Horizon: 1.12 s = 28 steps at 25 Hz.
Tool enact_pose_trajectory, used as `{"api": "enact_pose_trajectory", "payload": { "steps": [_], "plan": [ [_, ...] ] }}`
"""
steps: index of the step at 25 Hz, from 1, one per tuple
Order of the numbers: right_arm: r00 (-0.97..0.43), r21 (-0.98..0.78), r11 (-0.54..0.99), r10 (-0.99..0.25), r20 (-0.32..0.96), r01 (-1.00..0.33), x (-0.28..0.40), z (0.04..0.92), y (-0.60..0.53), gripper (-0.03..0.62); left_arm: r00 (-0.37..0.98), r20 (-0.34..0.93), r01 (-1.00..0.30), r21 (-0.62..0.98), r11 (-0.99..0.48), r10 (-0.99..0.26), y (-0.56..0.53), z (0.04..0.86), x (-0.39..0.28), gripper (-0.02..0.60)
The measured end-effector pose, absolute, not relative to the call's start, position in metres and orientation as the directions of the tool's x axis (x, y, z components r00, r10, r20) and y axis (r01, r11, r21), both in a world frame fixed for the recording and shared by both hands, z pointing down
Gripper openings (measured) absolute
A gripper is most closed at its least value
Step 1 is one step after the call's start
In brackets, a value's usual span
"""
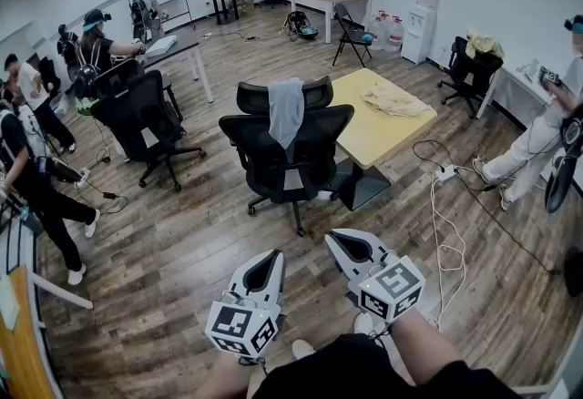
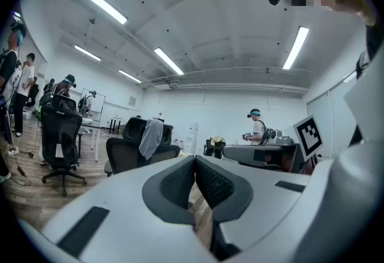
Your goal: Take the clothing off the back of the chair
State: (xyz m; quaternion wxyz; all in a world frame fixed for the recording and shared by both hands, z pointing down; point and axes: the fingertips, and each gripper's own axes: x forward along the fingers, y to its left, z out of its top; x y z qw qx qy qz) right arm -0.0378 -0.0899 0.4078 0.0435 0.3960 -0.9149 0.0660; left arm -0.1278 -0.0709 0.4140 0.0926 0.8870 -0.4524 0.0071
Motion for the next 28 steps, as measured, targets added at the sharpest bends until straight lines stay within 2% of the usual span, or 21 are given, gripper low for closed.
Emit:
{"api": "enact_pose_trajectory", "payload": {
  "steps": [28],
  "plan": [
    [-0.688, -0.083, 0.683, -0.718, 0.11, -0.726, -0.055, 0.4, -0.087, 0.014, 0.605, 0.083, -0.793, 0.156, -0.589, -0.792, -0.048, 0.407, -0.143, 0.018]
  ]
}}
